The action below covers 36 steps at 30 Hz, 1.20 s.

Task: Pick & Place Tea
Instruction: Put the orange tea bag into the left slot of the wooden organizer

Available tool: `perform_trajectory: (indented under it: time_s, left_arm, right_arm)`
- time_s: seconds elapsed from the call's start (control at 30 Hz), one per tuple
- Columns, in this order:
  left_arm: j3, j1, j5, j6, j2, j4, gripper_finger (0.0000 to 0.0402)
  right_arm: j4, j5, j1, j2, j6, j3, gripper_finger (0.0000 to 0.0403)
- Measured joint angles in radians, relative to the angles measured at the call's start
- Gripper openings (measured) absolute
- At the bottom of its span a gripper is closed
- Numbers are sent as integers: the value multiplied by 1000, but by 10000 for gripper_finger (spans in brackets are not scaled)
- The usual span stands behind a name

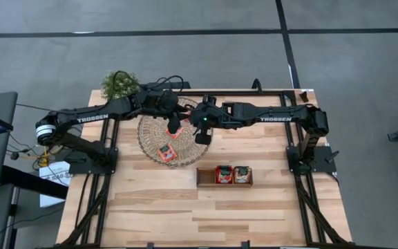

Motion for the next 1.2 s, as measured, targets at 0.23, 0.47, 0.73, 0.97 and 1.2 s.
perform_trajectory:
  time_s: [0.23,0.47,0.73,0.97,1.2]
  left_arm:
    - [0,0,7,3,-3,-18,131]
    - [0,0,7,32,-3,-45,131]
    - [0,0,7,33,-3,4,131]
    - [0,0,26,29,-3,5,131]
    - [0,-3,58,3,29,35,116]
  right_arm:
    - [-2,0,0,0,0,0,0]
    - [-2,-1,0,0,0,0,0]
    - [-2,-1,1,0,0,0,0]
    - [-2,-1,1,0,0,0,0]
    - [-2,-1,1,0,0,0,0]
